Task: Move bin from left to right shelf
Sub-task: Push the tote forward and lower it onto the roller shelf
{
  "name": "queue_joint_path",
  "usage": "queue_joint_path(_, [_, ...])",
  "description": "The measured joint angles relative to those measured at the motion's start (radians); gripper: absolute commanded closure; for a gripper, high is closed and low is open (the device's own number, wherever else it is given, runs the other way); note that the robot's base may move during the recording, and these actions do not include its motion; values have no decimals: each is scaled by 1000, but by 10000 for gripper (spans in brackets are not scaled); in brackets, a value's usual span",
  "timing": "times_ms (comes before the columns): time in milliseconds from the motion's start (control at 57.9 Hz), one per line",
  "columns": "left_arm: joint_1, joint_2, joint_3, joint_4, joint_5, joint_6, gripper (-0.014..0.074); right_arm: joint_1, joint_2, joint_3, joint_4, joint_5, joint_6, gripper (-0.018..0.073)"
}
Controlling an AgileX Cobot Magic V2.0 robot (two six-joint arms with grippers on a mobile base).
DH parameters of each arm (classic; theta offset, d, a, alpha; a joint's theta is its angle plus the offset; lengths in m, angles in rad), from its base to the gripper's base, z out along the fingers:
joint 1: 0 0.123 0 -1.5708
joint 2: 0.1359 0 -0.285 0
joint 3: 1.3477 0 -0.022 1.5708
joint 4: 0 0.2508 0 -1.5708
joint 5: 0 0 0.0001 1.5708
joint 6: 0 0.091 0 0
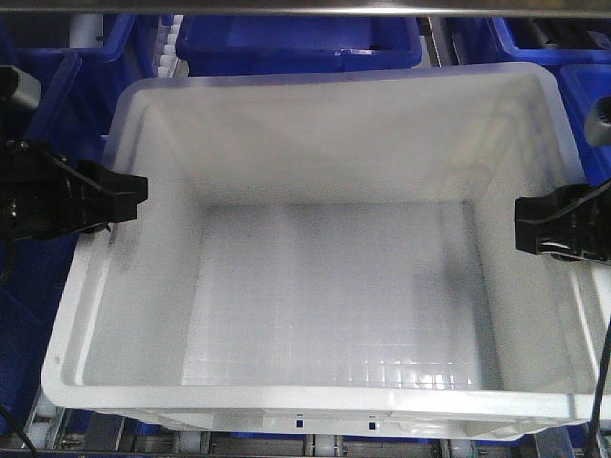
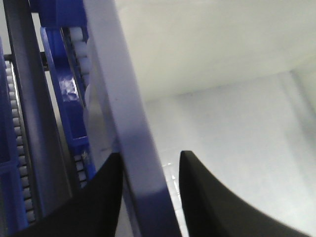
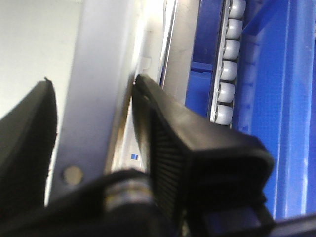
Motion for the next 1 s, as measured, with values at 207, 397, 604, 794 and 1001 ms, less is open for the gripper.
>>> queue_joint_path(207, [0,23,0,0,-29,20,600,0,35,0,-1,-39,-5,564])
queue_joint_path(397, [0,26,0,-4,-81,20,600,0,74,0,8,-82,-15,564])
queue_joint_path(604, [0,31,0,-10,-110,20,600,0,119,0,15,-100,-36,564])
queue_joint_path(794, [0,31,0,4,-126,19,600,0,153,0,20,-103,-51,564])
queue_joint_path(1001, [0,74,0,2,-144,21,600,0,187,0,0,-122,-56,564])
